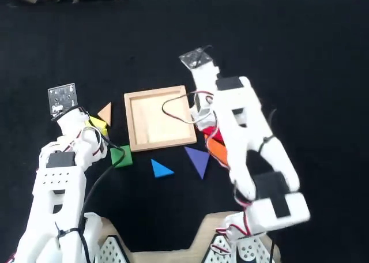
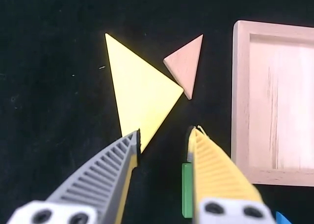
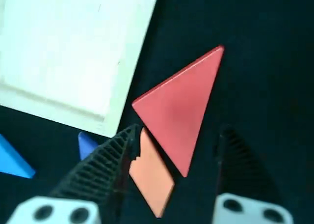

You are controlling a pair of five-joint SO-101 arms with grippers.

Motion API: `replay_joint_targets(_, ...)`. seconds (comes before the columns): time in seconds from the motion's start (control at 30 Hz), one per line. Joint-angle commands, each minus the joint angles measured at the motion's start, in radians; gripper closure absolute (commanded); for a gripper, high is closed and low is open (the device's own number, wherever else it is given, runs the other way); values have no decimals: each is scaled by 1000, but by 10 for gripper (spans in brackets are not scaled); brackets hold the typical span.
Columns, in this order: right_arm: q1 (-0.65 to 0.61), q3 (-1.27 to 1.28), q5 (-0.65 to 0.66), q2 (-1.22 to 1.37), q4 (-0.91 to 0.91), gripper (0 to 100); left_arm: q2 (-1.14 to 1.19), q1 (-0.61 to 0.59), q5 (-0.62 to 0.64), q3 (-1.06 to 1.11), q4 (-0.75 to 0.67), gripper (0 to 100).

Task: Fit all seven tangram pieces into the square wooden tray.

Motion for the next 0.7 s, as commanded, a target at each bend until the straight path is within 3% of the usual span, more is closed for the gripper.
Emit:
replay_joint_targets(0.0,-44,56,0,-84,-69,751,-18,-8,6,-5,-17,830)
replay_joint_targets(0.67,41,-117,69,234,-68,752,-18,-8,6,-5,-17,830)
